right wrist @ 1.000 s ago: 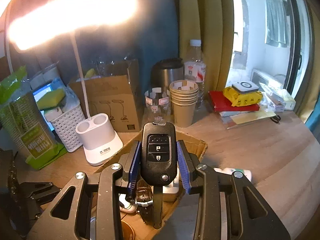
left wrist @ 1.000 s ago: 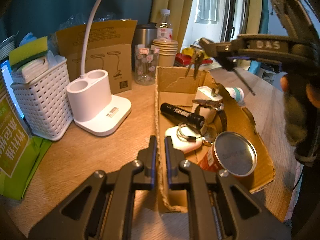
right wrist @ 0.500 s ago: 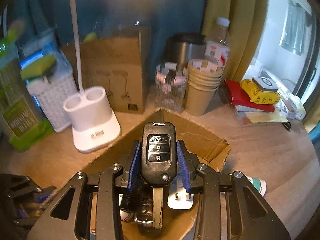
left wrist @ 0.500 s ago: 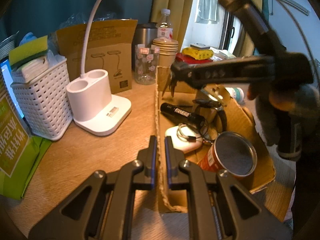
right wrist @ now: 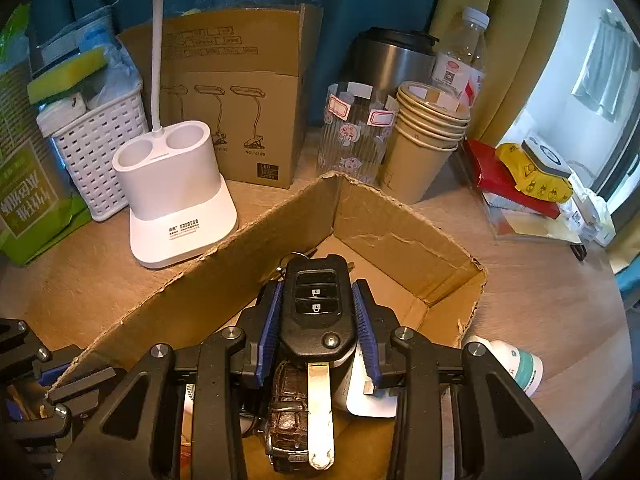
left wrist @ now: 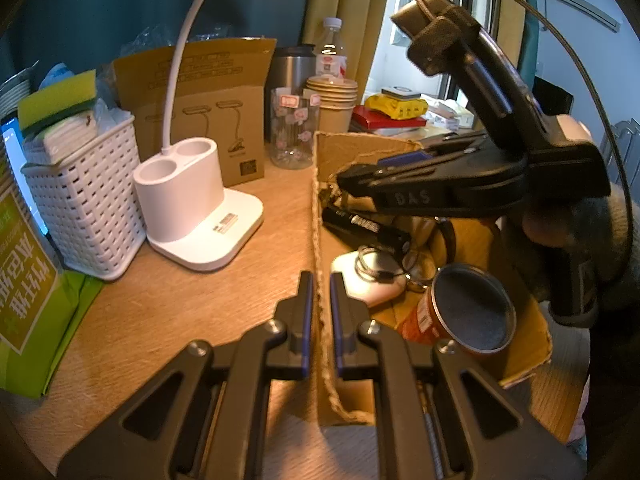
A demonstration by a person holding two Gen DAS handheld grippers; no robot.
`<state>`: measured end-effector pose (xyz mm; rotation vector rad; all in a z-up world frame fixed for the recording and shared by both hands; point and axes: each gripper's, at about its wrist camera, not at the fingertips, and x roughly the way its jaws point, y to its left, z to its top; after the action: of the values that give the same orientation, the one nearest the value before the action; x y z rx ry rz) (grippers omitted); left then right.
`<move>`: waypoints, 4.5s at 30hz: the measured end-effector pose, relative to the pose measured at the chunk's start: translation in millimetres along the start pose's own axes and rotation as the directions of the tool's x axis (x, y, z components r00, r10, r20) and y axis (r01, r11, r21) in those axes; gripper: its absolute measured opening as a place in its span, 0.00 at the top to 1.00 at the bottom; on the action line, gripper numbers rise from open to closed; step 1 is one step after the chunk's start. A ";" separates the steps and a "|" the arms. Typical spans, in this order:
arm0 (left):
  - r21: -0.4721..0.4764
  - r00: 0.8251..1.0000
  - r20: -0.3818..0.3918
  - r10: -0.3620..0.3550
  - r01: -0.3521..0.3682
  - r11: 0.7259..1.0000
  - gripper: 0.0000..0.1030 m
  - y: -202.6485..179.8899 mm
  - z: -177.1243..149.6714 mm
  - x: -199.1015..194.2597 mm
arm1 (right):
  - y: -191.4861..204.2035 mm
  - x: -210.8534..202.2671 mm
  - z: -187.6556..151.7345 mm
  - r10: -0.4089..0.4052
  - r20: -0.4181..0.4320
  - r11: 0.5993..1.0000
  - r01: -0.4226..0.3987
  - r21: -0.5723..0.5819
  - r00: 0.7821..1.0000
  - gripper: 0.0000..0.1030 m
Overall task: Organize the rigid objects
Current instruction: 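Lower the key fob into the box and open the right gripper, then move the right gripper to the white medicine bottle and grasp it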
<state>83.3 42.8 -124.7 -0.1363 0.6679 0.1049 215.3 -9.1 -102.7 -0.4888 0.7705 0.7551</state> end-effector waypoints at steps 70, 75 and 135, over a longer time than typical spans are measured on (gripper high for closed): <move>-0.007 1.000 -0.004 0.004 -0.004 1.000 0.91 2.8 -1.4 3.3 | -135.4 -57.7 -92.6 -0.194 0.112 0.931 0.147 0.333 0.975 0.31; -0.007 1.000 -0.004 0.004 -0.004 1.000 0.91 2.8 -1.5 3.4 | -148.9 -48.0 -85.3 -0.158 0.131 0.931 0.104 0.349 0.979 0.31; -0.007 1.000 -0.010 0.002 -0.002 1.000 0.91 0.9 -0.3 5.1 | -116.0 -21.5 -81.5 -0.164 0.042 0.967 0.152 0.205 0.986 0.56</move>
<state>87.1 43.8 -128.2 -0.1432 0.6772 0.1083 257.1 -144.8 -123.2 -0.3391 0.7349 0.5345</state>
